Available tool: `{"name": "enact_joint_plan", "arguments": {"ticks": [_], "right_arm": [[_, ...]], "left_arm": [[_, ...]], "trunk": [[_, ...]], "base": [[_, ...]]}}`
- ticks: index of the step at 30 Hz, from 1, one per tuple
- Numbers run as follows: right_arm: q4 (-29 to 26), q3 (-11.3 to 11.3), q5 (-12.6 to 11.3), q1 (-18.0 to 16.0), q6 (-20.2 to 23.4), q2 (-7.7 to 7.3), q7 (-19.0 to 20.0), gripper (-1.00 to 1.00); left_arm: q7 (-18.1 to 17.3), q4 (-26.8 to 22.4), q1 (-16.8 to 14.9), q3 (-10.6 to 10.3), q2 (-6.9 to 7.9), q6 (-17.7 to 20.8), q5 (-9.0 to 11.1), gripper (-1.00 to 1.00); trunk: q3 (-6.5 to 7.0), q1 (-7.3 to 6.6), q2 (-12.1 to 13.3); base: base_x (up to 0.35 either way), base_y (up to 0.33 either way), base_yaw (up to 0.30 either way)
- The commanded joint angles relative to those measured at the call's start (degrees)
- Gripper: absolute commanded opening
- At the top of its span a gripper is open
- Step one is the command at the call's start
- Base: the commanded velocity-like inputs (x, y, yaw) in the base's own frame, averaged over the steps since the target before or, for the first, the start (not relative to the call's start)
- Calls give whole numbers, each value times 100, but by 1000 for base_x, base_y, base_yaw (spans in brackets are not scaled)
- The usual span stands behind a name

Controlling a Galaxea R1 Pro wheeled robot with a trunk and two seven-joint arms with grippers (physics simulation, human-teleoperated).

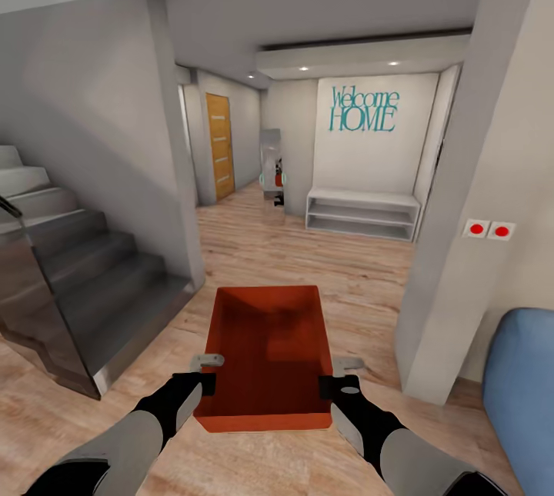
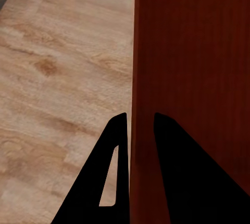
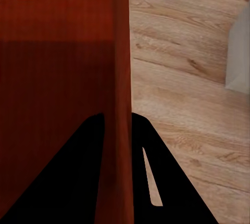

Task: Move the two storage containers from the living room to the garage. In the garage, place one container on the floor and stack the other container on top of it (either order is fine).

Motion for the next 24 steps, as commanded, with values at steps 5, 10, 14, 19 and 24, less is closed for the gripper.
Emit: {"name": "enact_joint_plan", "arguments": {"ticks": [5,10,14,19,24], "right_arm": [[-251,-67,15,-10,-41,-8,-21,-100],[-251,-67,15,-10,-41,-7,-21,-100],[-251,-67,15,-11,-41,-14,-21,-100],[-251,-67,15,-11,-41,-13,-21,-100],[-251,-67,15,-11,-41,-13,-21,-100]], "left_arm": [[29,-1,2,24,75,35,12,-100],[29,-1,2,24,75,35,12,-100],[29,-1,2,24,72,35,12,-100],[29,-1,2,24,67,35,12,-100],[29,-1,2,24,67,35,12,-100]], "trunk": [[-13,6,-12],[-13,6,-12],[-13,6,-12],[-13,6,-12],[-13,6,-12]], "base": [[324,0,0],[324,0,0],[324,0,0],[324,0,0],[324,0,0]]}}
